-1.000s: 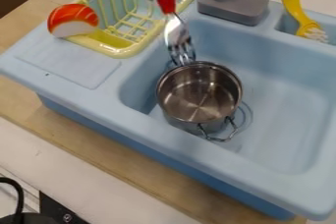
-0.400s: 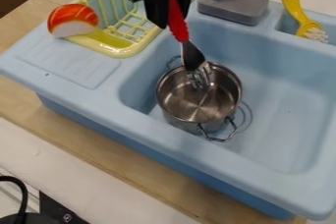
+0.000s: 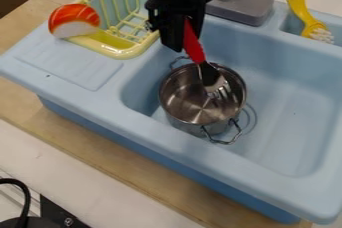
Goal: Put the red object inside the silver pot in the sink
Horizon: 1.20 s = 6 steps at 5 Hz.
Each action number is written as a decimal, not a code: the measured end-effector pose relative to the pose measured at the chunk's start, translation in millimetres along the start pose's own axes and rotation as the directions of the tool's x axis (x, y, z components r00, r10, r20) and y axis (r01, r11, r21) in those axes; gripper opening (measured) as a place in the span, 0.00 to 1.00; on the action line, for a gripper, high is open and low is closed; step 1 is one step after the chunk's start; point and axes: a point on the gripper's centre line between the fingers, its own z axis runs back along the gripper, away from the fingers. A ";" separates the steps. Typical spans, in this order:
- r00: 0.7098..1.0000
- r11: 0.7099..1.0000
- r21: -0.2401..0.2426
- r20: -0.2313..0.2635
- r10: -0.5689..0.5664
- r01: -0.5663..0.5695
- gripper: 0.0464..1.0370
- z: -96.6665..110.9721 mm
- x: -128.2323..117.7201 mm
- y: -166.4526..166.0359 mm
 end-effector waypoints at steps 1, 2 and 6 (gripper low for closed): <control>1.000 1.000 0.017 -0.005 -0.002 0.002 0.33 1.9 3.9 2.9; 1.000 1.000 0.005 -0.004 -0.002 0.002 0.39 1.5 4.0 1.1; 0.997 0.999 0.016 -0.062 -0.046 0.047 0.96 5.2 5.1 12.6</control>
